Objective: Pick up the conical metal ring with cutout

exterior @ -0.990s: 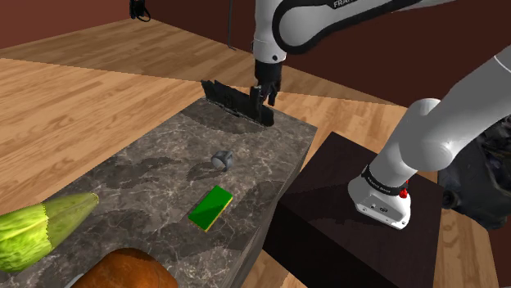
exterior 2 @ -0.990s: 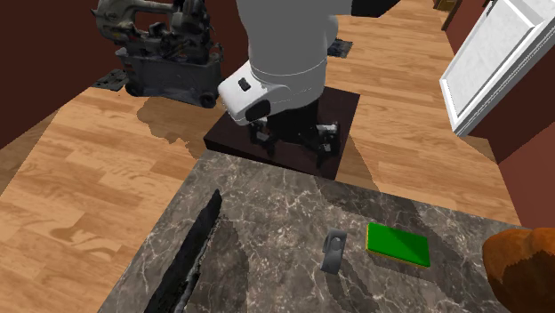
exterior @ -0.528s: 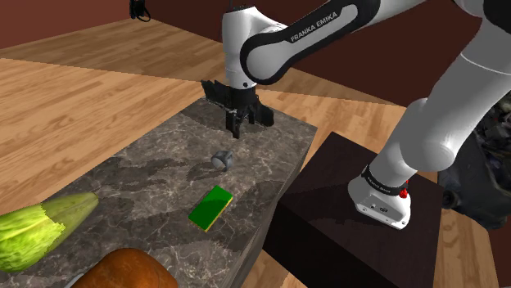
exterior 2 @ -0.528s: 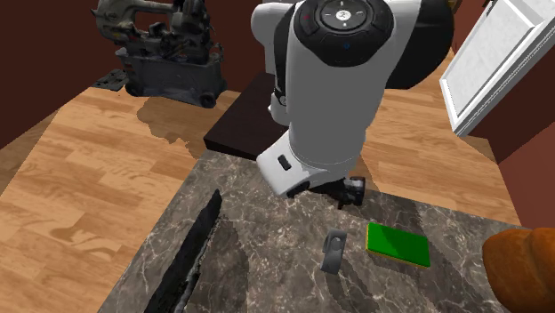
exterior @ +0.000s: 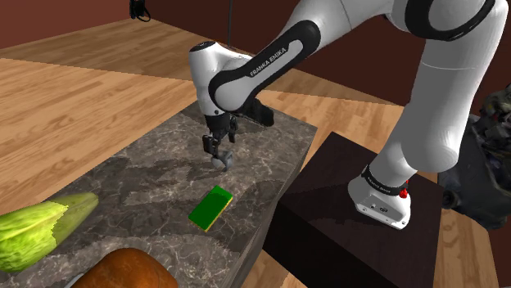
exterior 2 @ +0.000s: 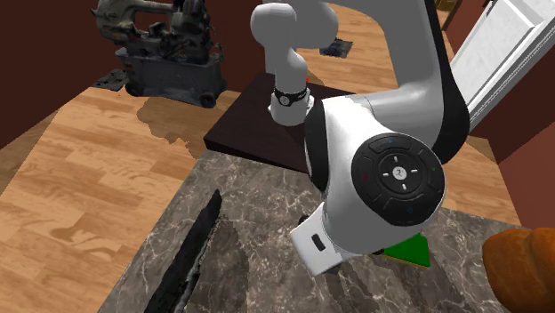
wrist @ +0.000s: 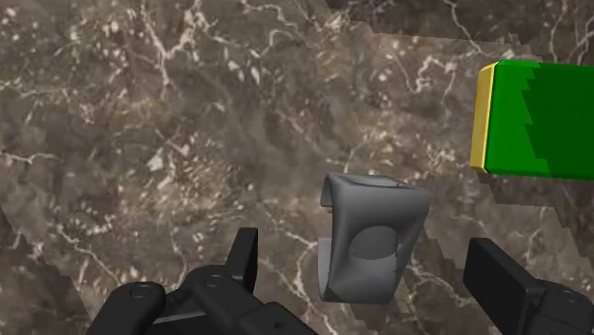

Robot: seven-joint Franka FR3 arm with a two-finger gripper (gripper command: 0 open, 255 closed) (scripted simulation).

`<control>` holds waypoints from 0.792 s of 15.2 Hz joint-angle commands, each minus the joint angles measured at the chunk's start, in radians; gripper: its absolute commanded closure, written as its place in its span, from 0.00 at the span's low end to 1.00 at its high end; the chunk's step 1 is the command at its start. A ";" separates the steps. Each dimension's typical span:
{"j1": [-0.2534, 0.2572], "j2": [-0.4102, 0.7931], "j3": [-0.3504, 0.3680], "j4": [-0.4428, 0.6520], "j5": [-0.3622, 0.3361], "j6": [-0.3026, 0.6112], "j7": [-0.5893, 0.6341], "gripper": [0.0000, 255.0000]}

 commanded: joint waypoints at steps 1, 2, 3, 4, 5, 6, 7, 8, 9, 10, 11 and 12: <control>0.016 0.048 -0.001 0.024 -0.015 0.015 0.020 0.00; 0.017 0.057 -0.002 0.022 -0.018 0.026 0.021 0.00; 0.019 0.066 -0.004 0.020 -0.020 0.037 0.022 0.00; 0.020 0.075 -0.005 0.018 -0.023 0.048 0.023 0.00; 0.021 0.085 -0.007 0.017 -0.026 0.058 0.024 0.00; 0.022 0.094 -0.008 0.015 -0.028 0.069 0.025 0.00; 0.024 0.104 -0.010 0.014 -0.031 0.079 0.026 0.00; 0.024 0.109 -0.011 0.014 -0.033 0.085 0.027 0.00; 0.024 0.109 -0.011 0.014 -0.033 0.085 0.027 0.00; 0.024 0.109 -0.011 0.014 -0.033 0.085 0.027 0.00; 0.024 0.110 -0.011 0.015 -0.033 0.085 0.027 1.00; 0.024 0.110 -0.011 0.015 -0.033 0.085 0.026 1.00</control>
